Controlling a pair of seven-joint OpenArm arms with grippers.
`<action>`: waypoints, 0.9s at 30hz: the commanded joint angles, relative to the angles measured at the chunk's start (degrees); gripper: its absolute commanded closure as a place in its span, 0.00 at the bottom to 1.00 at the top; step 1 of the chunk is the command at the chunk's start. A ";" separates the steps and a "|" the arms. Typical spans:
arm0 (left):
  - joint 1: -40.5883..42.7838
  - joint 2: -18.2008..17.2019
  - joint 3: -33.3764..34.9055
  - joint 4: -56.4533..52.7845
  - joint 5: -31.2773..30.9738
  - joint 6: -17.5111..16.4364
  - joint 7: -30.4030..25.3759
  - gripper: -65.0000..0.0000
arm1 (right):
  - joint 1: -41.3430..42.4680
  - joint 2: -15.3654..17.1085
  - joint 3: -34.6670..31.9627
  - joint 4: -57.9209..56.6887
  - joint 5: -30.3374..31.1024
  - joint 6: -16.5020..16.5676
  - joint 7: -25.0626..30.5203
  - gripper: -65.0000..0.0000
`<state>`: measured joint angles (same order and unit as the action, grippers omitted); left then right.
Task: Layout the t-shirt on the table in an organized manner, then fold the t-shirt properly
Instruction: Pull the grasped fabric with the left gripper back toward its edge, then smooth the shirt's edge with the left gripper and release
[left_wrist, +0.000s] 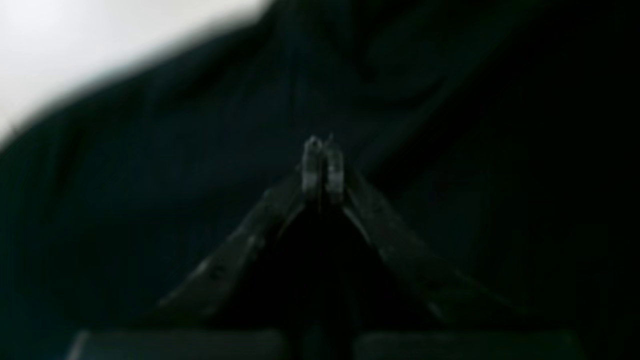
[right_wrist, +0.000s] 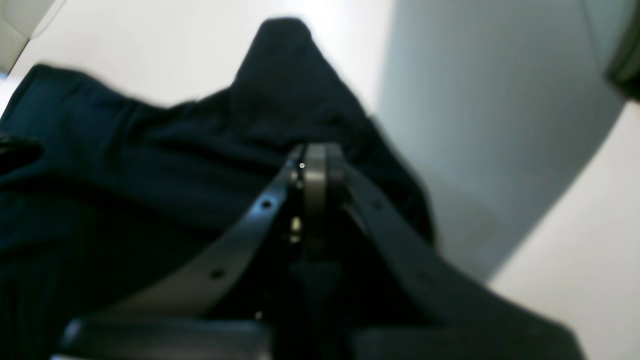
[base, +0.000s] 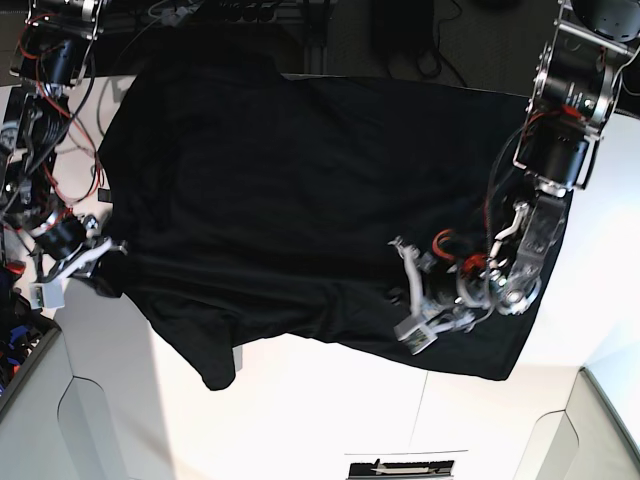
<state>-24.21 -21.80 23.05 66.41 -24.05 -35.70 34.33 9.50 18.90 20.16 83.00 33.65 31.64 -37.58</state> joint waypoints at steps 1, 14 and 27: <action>-0.09 -0.81 -1.92 1.03 -0.98 -0.11 -2.05 0.98 | -0.48 0.92 0.22 0.81 0.90 0.33 0.90 1.00; 10.58 -0.07 -18.05 1.01 -5.29 -4.30 -2.84 0.98 | -1.97 -0.63 -0.04 -15.54 -5.97 0.37 7.06 1.00; 1.01 7.58 -18.03 -13.68 0.24 -0.31 -6.40 0.98 | 12.74 0.68 -0.02 -29.99 -15.93 -0.26 12.57 1.00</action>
<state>-21.98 -13.93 5.17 52.14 -24.53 -36.53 27.51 21.02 18.33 19.97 52.42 17.96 31.90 -25.21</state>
